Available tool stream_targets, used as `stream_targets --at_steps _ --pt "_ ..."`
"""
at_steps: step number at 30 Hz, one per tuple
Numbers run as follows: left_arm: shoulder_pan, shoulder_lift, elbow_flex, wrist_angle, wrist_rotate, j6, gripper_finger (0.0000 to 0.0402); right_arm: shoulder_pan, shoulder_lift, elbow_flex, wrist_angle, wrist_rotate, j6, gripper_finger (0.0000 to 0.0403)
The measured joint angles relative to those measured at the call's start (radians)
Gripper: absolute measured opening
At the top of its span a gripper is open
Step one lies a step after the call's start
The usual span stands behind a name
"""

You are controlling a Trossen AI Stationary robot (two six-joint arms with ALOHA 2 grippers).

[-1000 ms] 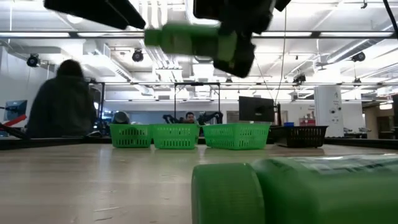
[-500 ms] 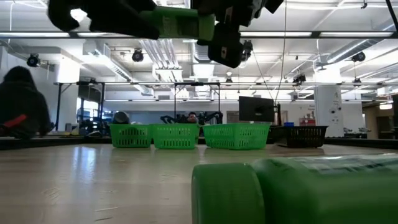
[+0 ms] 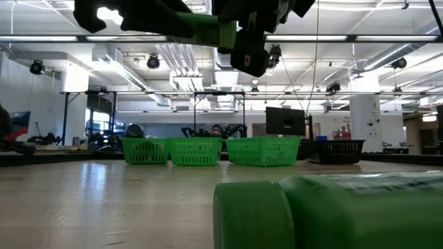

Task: Pick & Place Travel size toiletries
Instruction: Put the shampoo into the middle green bin

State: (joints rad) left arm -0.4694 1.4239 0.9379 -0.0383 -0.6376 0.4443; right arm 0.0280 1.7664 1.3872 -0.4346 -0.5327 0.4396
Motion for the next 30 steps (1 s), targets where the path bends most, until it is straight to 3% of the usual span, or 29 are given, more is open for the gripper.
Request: stream_targets --at_steps 5,10,12,17,22,26,30 --pt "0.006 -0.001 0.0 -0.017 -0.007 0.001 0.0101 -0.022 -0.001 0.0 -0.005 0.001 -0.002 0.02" --pt "0.042 -0.001 0.0 -0.08 -0.01 -0.122 0.0098 -0.042 -0.03 0.0 -0.052 0.053 -0.006 0.0252" --pt "0.06 -0.001 0.0 -0.107 -0.038 -0.246 0.0111 -0.046 -0.051 0.0 -0.122 0.148 -0.02 0.0275" --pt "0.118 -0.001 -0.001 -0.166 -0.163 -0.654 0.0122 -0.05 -0.138 -0.001 -0.287 0.531 -0.033 0.0328" --pt "0.215 -0.001 -0.01 -0.173 -0.242 -1.055 0.0101 -0.05 -0.241 -0.004 -0.326 0.847 0.126 0.0361" --pt "0.347 -0.001 -0.043 -0.136 -0.229 -1.292 0.0103 -0.056 -0.309 -0.007 -0.325 0.962 0.235 0.0363" --pt "0.506 -0.001 -0.111 -0.027 -0.084 -1.387 0.0113 -0.055 -0.342 -0.009 -0.328 1.031 0.264 0.0354"
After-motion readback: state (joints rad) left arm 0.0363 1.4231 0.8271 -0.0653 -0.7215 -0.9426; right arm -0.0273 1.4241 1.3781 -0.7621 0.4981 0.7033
